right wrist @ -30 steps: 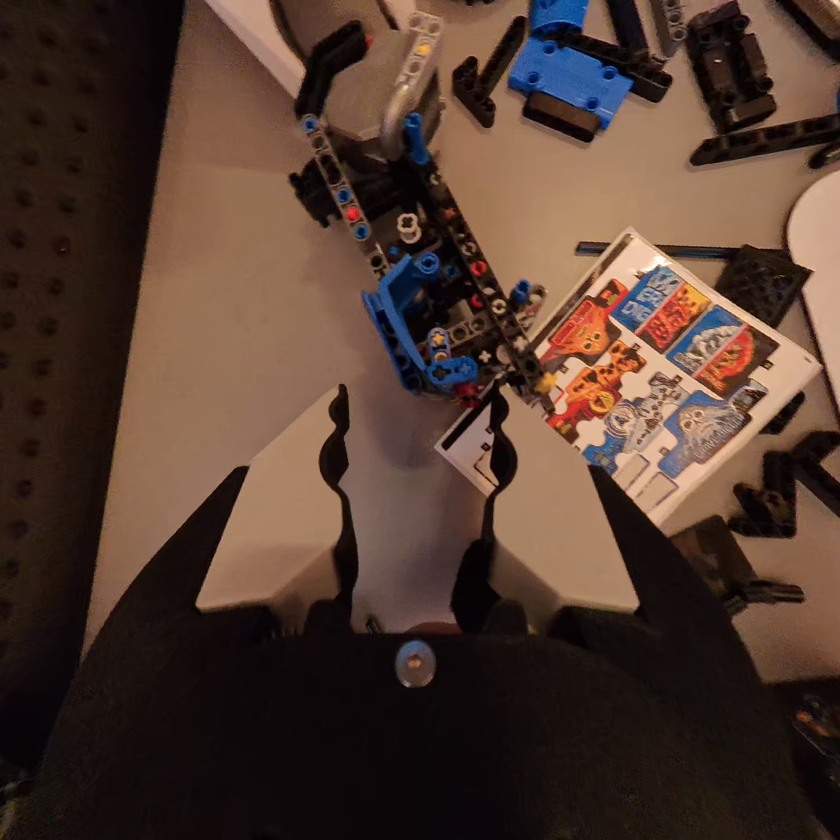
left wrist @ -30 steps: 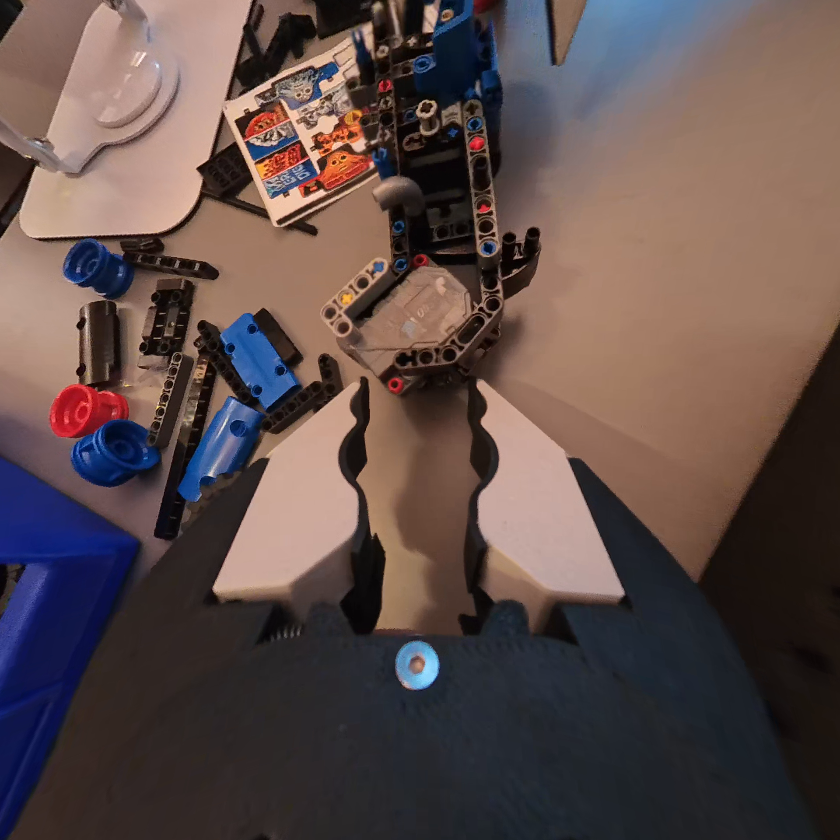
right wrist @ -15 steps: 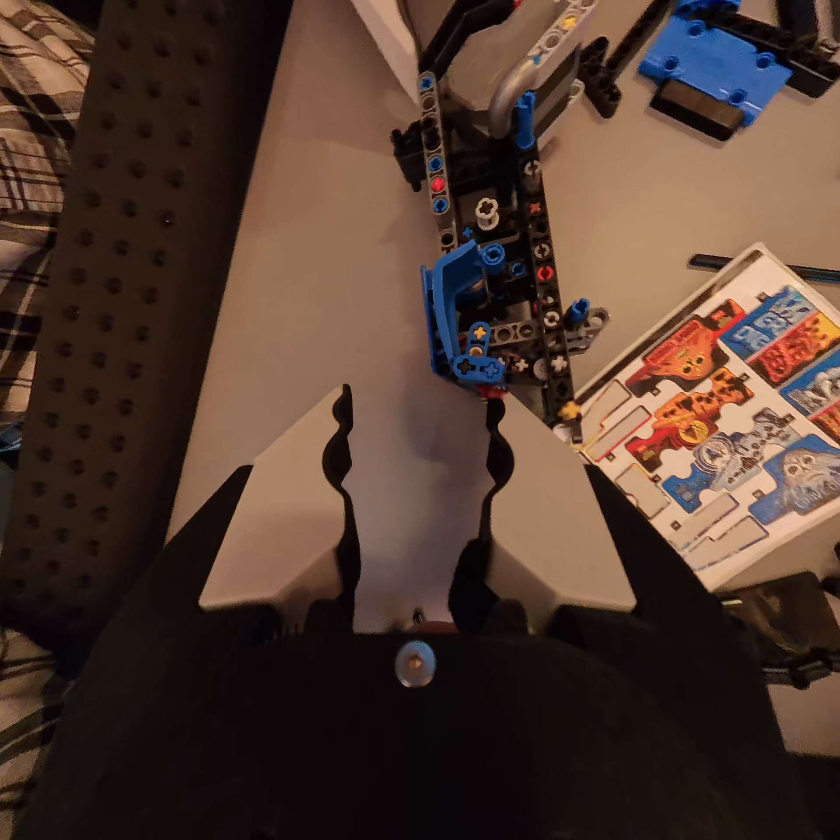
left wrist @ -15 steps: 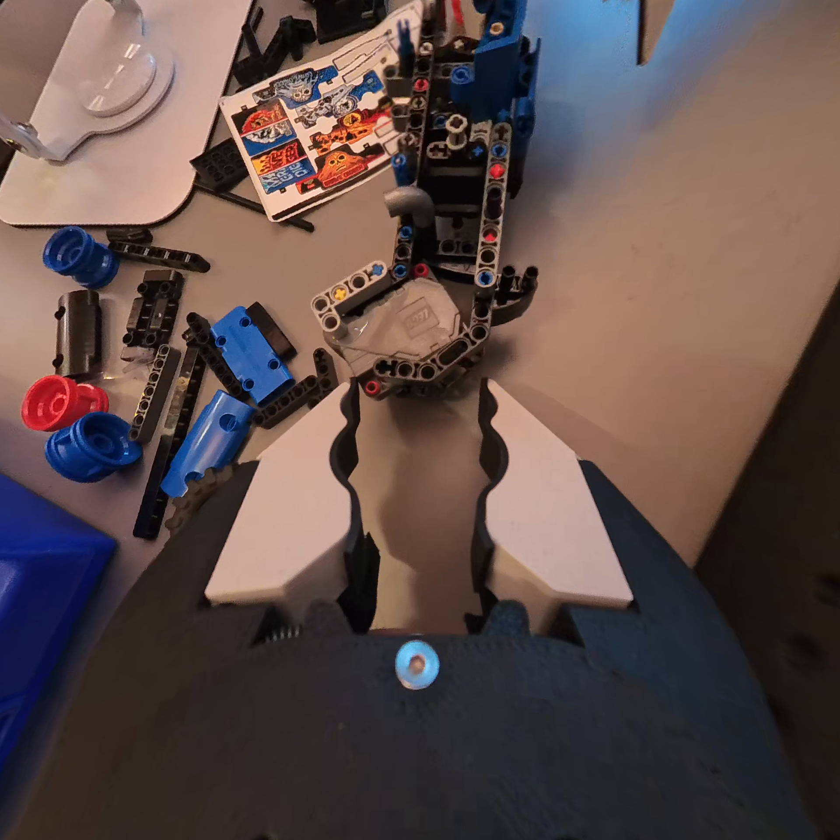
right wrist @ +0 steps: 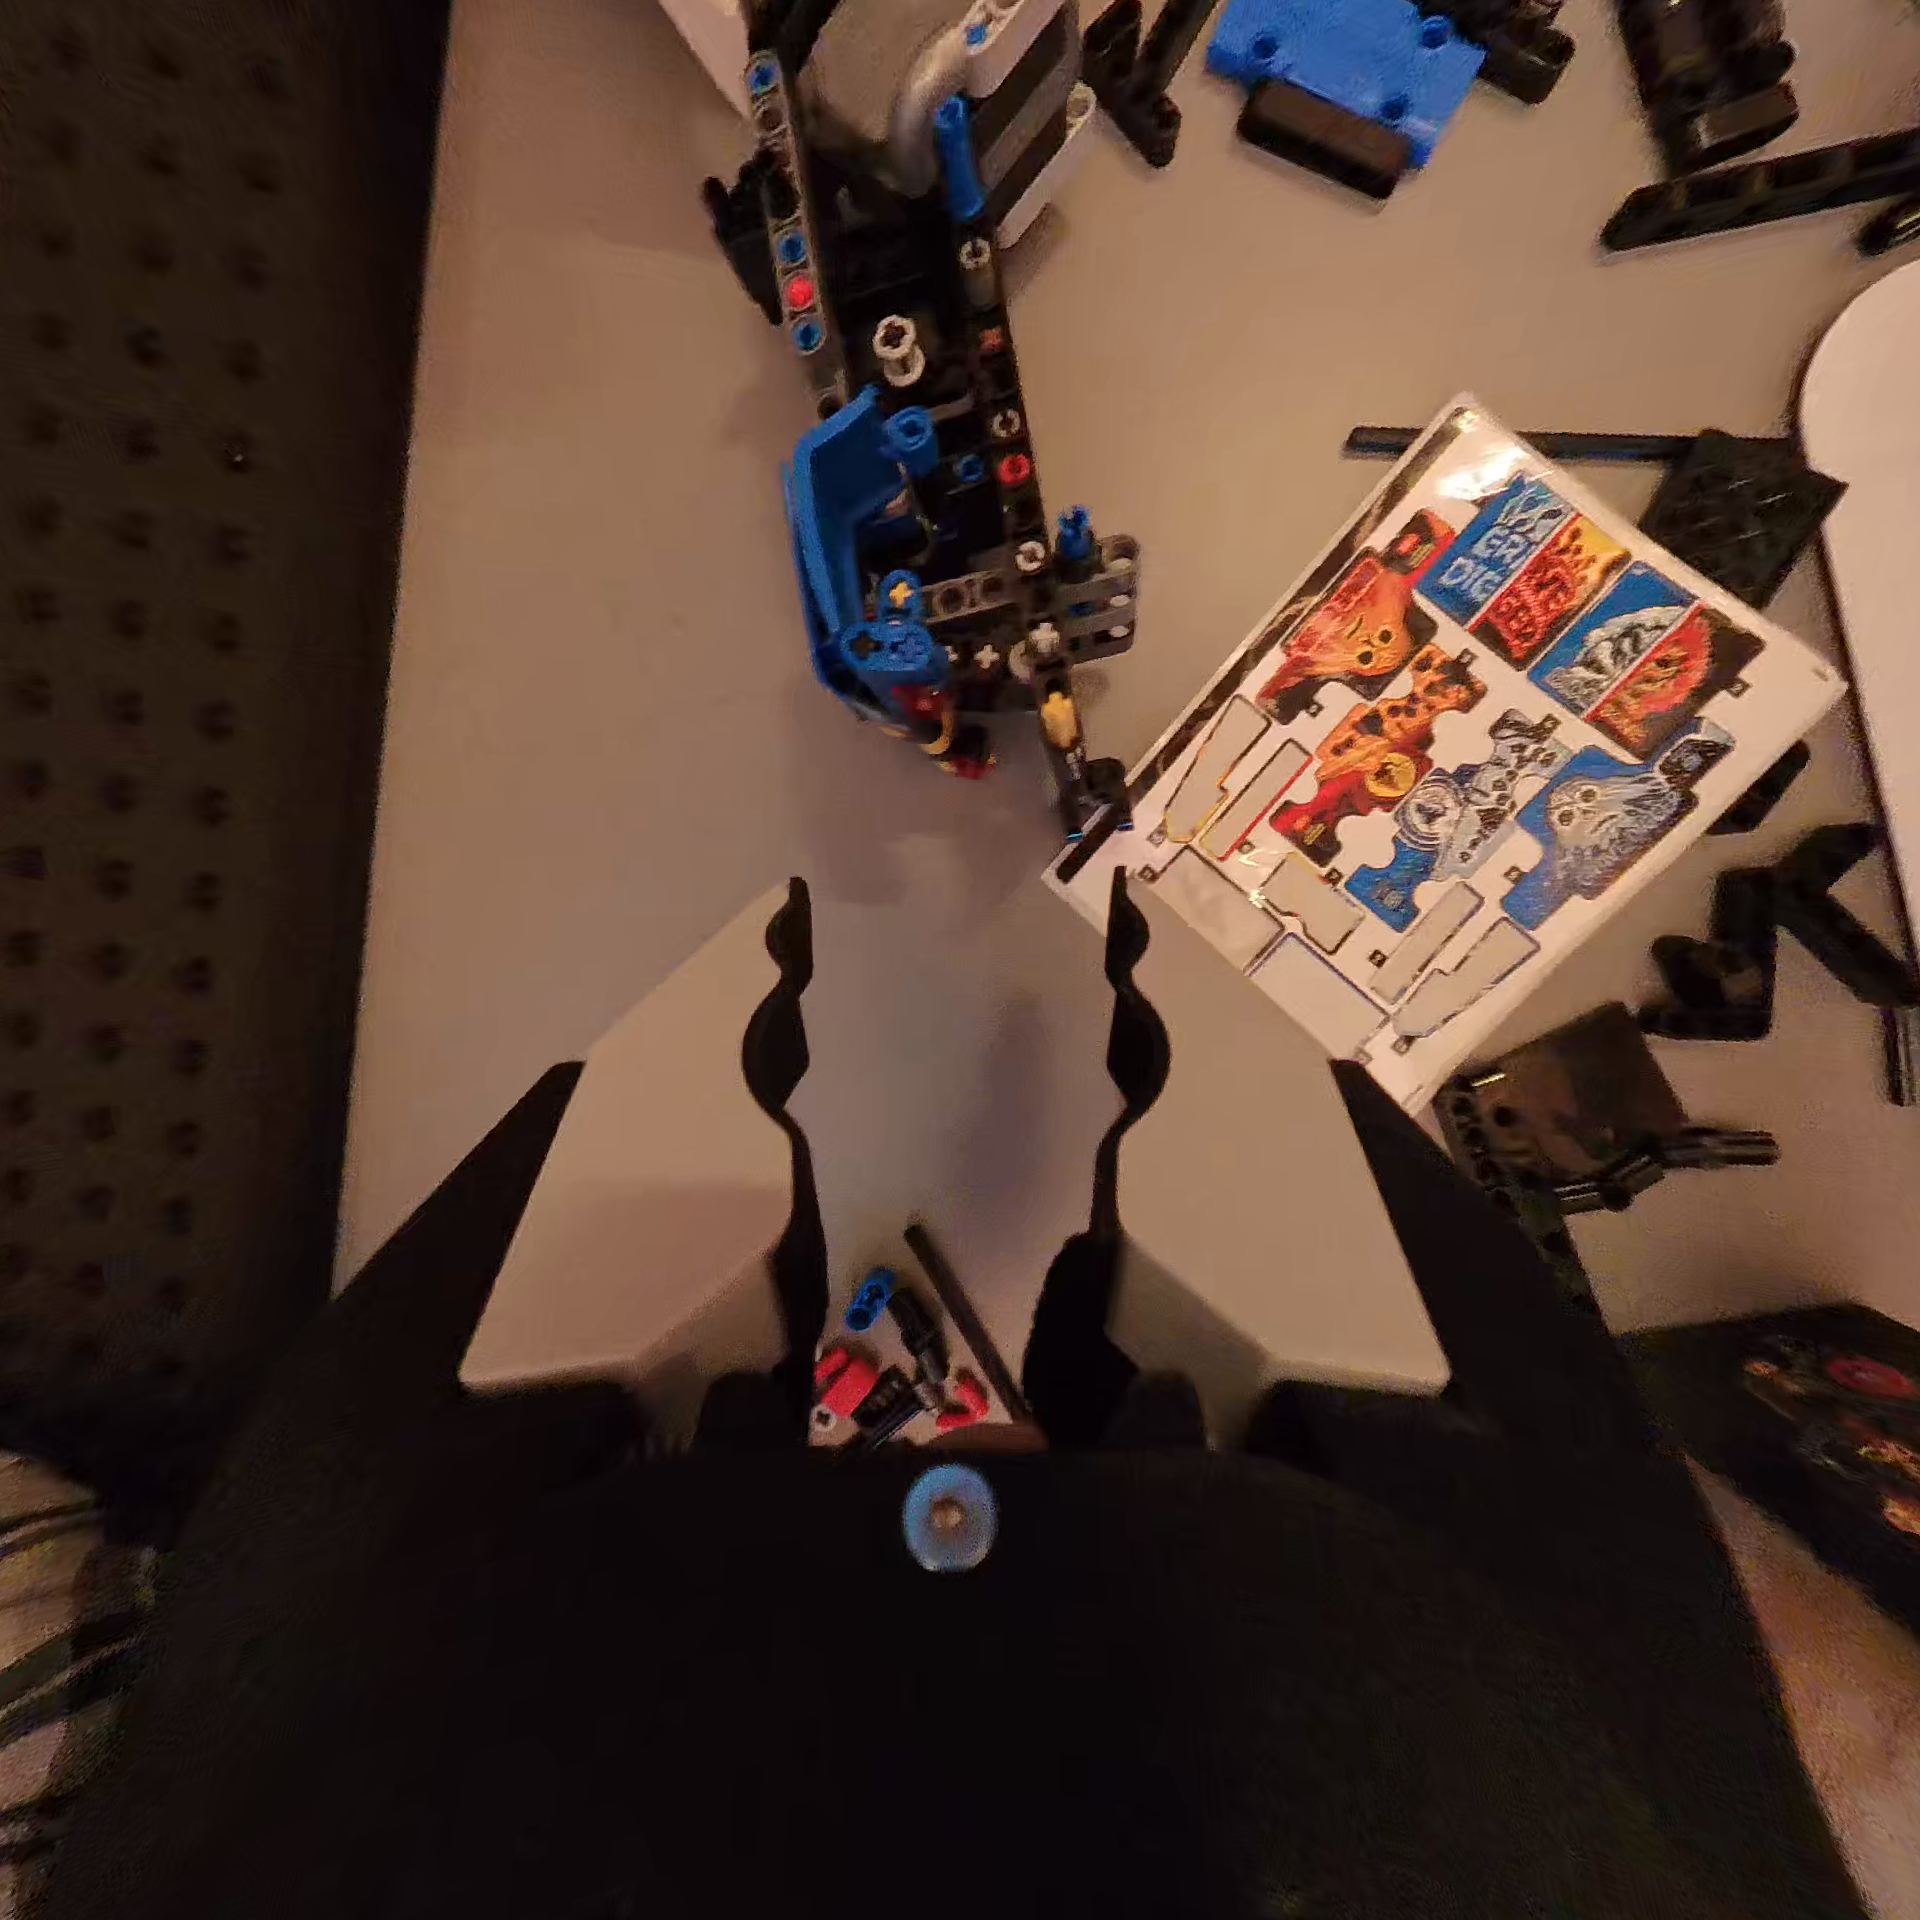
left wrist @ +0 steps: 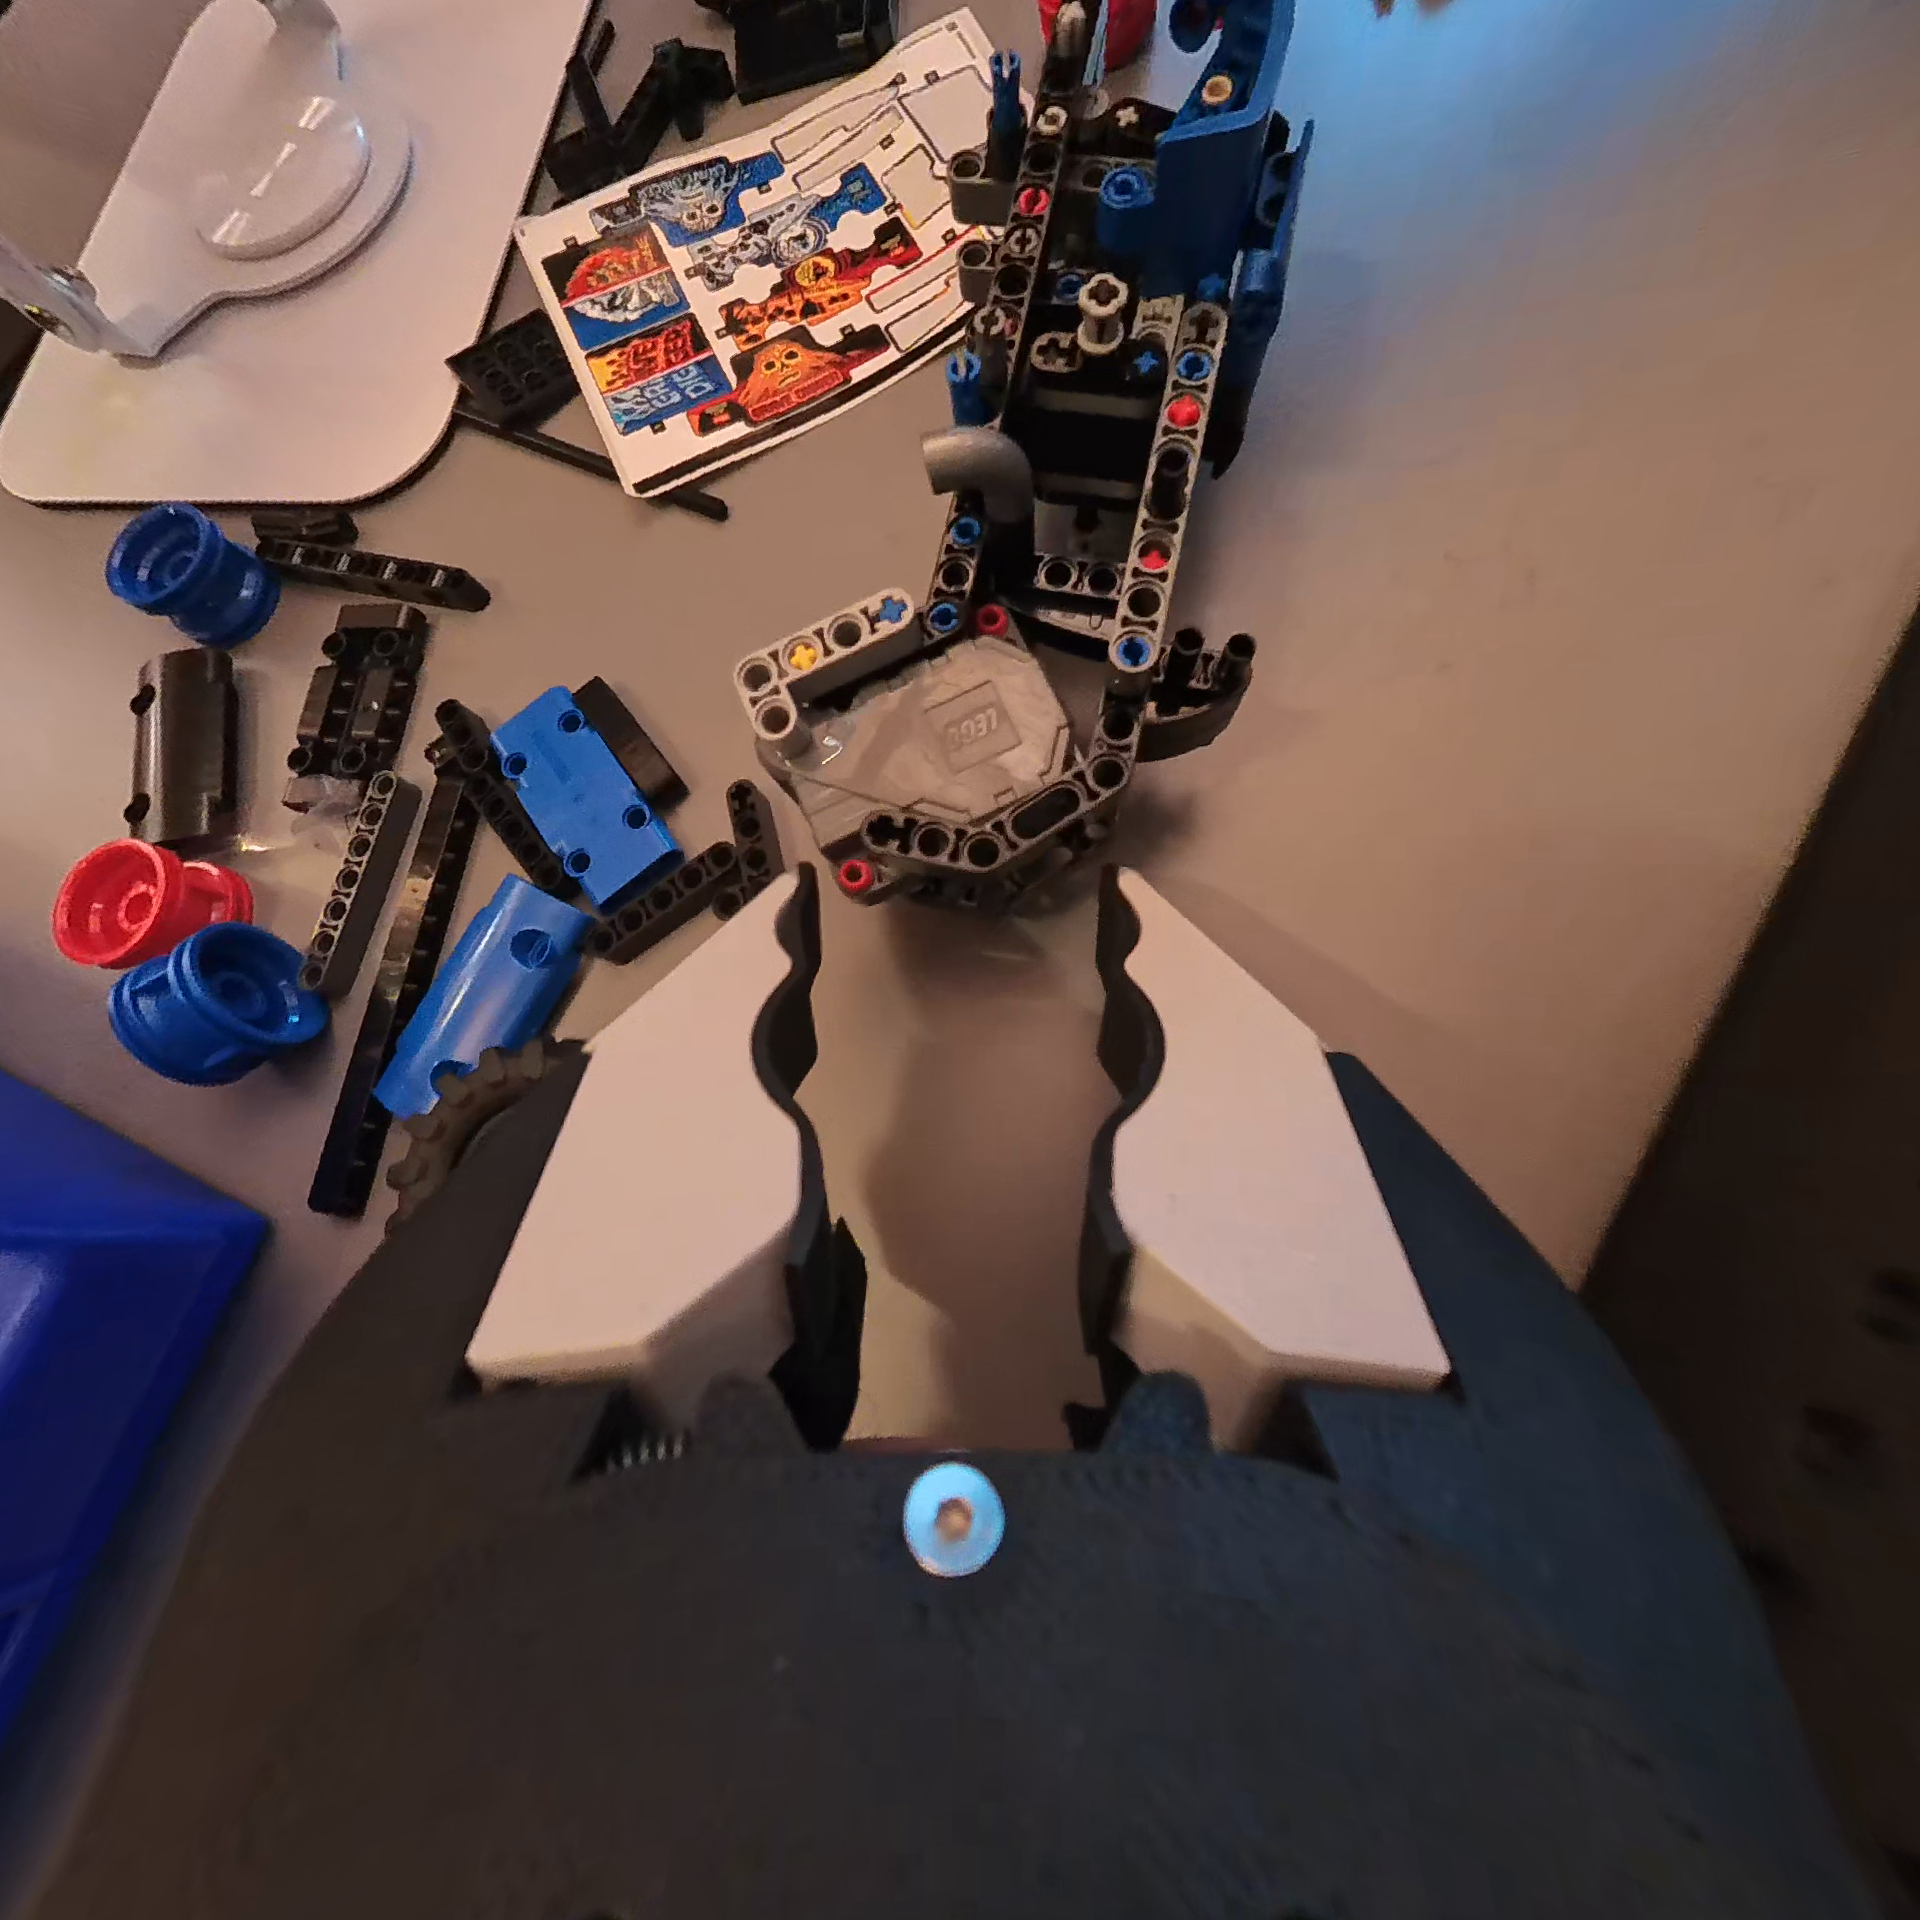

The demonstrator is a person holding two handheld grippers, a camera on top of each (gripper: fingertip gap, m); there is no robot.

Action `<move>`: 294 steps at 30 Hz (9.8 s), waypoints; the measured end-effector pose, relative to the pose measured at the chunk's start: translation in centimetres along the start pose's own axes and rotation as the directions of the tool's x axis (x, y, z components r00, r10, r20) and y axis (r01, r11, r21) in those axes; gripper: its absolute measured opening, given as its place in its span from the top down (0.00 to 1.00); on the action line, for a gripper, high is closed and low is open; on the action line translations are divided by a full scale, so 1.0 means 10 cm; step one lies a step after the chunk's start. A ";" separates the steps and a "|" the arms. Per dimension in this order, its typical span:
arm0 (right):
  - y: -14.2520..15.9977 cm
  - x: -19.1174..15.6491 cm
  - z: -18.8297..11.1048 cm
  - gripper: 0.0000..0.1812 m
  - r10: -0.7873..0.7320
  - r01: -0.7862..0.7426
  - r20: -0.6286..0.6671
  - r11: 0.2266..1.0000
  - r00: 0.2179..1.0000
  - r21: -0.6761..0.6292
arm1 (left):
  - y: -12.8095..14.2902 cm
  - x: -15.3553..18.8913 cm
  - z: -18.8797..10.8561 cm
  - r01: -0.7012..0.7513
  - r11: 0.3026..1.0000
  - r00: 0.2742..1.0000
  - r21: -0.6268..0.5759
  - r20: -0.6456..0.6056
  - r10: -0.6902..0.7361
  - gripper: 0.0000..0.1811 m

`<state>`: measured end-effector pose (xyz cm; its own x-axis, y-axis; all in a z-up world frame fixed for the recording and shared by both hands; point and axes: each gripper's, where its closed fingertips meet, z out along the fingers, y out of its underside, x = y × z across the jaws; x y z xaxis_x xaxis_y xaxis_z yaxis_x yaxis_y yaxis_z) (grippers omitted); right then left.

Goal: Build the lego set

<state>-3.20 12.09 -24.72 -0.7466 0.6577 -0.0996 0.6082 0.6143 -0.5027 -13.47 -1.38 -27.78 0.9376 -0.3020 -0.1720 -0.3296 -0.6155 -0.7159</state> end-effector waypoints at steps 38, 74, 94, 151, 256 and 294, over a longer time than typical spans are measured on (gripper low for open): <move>-0.17 -0.03 0.23 0.75 -0.078 0.078 0.020 0.996 0.997 0.035 | 0.00 0.11 0.01 -0.009 0.996 0.995 0.090 -0.098 0.018 0.70; -0.11 0.19 0.02 0.75 -0.045 0.050 -0.088 0.997 0.995 0.060 | -0.15 0.02 -0.14 0.101 0.963 0.986 0.248 -0.155 -0.064 0.72; -0.09 0.20 0.12 0.79 -0.065 0.067 -0.084 0.997 0.994 0.027 | -0.14 0.03 -0.13 0.102 0.966 0.984 0.238 -0.167 -0.063 0.71; -0.19 0.27 -0.04 0.78 -0.083 0.096 -0.159 0.993 0.984 0.075 | -0.14 0.05 -0.13 0.098 0.966 0.982 0.238 -0.180 -0.055 0.70; -0.82 2.76 -1.85 1.00 0.202 0.013 -0.689 0.956 0.696 0.294 | -2.91 -1.86 0.42 -0.653 0.756 0.649 0.043 0.547 0.529 0.74; -0.83 1.94 -1.91 0.78 0.318 -0.106 -0.313 0.833 0.895 0.543 | -2.45 -1.88 -0.12 -0.490 0.770 0.802 0.408 0.556 0.216 0.98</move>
<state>-17.58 28.06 -6.04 -0.3907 0.9203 0.0199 0.4396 0.2055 -0.8744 -23.10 18.52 -6.17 0.7425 0.0298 -0.6692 -0.6685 -0.0290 -0.7431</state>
